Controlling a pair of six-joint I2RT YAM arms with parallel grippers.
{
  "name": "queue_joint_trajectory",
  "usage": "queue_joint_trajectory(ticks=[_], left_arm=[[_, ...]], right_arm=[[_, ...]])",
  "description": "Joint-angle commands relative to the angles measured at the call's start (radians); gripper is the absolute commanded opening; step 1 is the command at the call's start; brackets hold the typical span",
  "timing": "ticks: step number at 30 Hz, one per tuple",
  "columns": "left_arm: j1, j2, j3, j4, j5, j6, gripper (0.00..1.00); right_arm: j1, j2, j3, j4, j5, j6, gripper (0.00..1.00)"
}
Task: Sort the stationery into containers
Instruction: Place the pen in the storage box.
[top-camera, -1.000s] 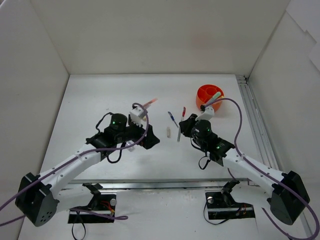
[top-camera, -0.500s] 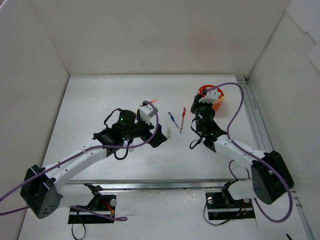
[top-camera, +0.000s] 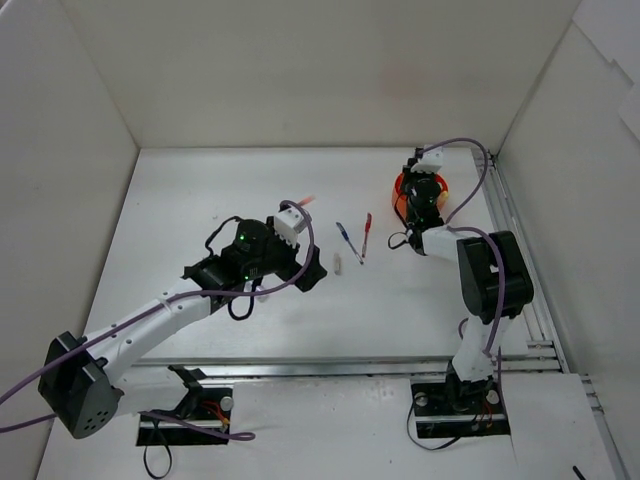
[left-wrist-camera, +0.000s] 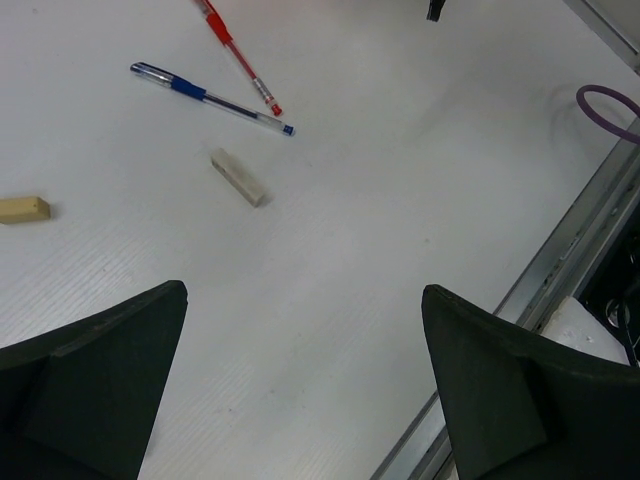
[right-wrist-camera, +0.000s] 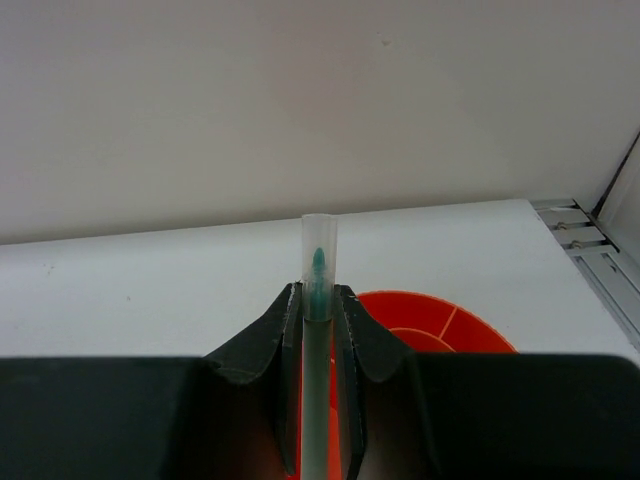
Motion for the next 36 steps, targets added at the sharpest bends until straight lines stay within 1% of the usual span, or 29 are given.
queue_joint_trajectory(ticks=[1,8,14,21,23,24,26,27,29,30,32,33,34,35,36], left_arm=[[-0.001,-0.046,0.062,0.022,-0.034,0.029,0.99],[-0.001,-0.032,0.077,0.007,-0.068,0.043,0.99],[-0.001,-0.020,0.093,-0.009,-0.063,0.052,0.99],[0.008,-0.023,0.087,-0.004,-0.068,0.052,0.99],[0.008,-0.021,0.088,-0.003,-0.066,0.052,0.99],[0.008,-0.021,0.088,-0.006,-0.066,0.052,0.99],[0.008,-0.023,0.088,-0.009,-0.066,0.049,0.99],[0.008,-0.026,0.087,-0.009,-0.068,0.046,0.99],[0.008,-0.031,0.084,-0.006,-0.065,0.045,0.99],[0.008,-0.034,0.079,0.000,-0.061,0.045,0.99],[0.008,-0.037,0.074,0.007,-0.046,0.043,1.00],[0.008,-0.038,0.074,0.007,-0.046,0.039,0.99],[0.008,-0.041,0.073,0.005,-0.046,0.032,0.99],[0.008,-0.046,0.065,0.004,-0.057,0.028,0.99],[0.008,-0.060,0.061,0.004,-0.067,0.023,0.99]], right_arm=[[-0.010,-0.005,0.081,0.214,-0.078,0.017,0.00],[-0.017,0.054,0.092,0.214,-0.105,0.020,0.00],[-0.016,0.104,0.115,0.217,-0.099,-0.001,0.00],[-0.016,0.081,0.058,0.220,-0.098,0.020,0.00],[-0.017,0.055,0.034,0.221,-0.090,0.020,0.15],[-0.016,0.049,0.028,0.221,-0.081,0.020,0.30],[-0.017,0.016,0.008,0.223,-0.075,0.020,0.41],[-0.014,0.003,0.001,0.221,-0.075,0.020,0.48],[-0.007,-0.043,-0.020,0.221,-0.070,0.020,0.53],[-0.005,-0.060,-0.029,0.220,-0.063,0.020,0.58],[0.015,-0.124,-0.060,0.220,-0.038,0.010,0.65],[0.022,-0.150,-0.068,0.218,-0.032,-0.004,0.72],[0.048,-0.196,-0.087,0.208,-0.023,-0.021,0.76],[0.065,-0.222,-0.094,0.192,-0.006,-0.059,0.83],[0.081,-0.248,-0.100,0.172,-0.004,-0.072,0.88]])
